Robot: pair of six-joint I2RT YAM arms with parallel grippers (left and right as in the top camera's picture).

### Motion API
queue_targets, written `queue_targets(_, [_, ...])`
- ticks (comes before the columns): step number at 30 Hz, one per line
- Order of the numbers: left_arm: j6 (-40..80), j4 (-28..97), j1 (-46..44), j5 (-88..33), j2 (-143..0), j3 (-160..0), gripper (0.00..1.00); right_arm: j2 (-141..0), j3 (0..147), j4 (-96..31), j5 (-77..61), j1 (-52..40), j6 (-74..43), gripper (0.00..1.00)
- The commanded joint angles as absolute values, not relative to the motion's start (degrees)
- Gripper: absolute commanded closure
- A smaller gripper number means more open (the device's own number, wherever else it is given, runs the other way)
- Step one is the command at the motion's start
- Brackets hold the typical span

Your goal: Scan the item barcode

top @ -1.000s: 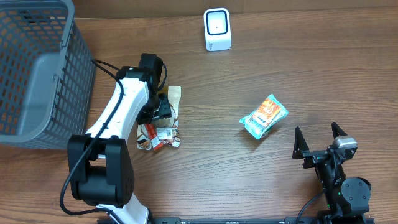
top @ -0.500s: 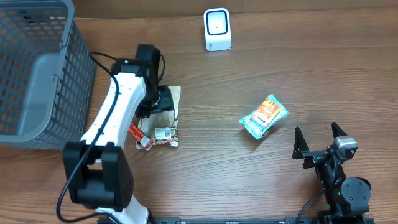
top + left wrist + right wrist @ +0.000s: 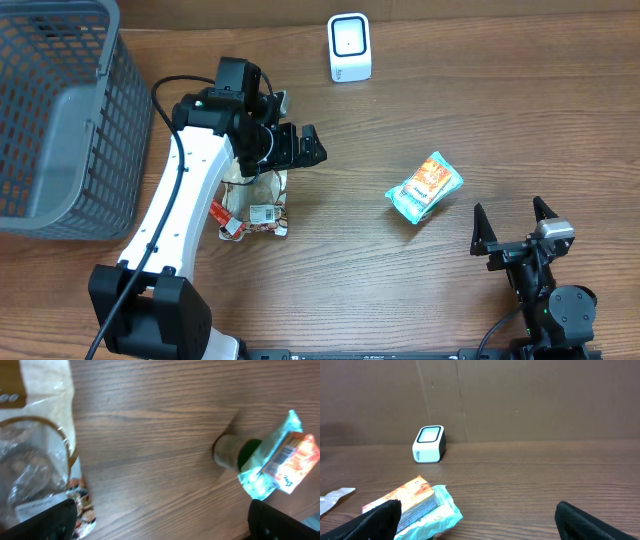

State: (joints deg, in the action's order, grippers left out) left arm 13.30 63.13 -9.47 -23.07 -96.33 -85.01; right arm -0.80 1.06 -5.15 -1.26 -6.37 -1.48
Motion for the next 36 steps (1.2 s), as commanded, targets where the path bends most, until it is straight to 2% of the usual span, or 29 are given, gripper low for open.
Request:
queue_targets(1, [12.4, 61.34, -10.15, -25.06, -96.31, -85.12, 0.0, -0.23, 0.47, -4.82, -1.19, -5.98, -1.45, 0.0])
queue_targets(10, [12.4, 61.01, -10.15, -18.9, -96.31, -85.12, 0.0, -0.23, 0.47, -4.82, -1.19, -5.98, -1.45, 0.0])
queue_targets(18, [12.4, 61.01, -10.15, -18.44, -96.31, -85.12, 0.0, -0.23, 0.47, -4.62, -1.87, -6.02, -1.5, 0.0])
queue_targets(26, [12.4, 61.01, -10.15, -18.44, -96.31, -85.12, 0.0, -0.23, 0.97, -4.62, -5.23, -6.02, -12.64, 0.0])
queue_targets(36, [12.4, 61.01, -10.15, -18.44, -96.31, -85.12, 0.0, -3.97, 19.07, -18.02, 0.78, -6.02, -19.84, 0.0])
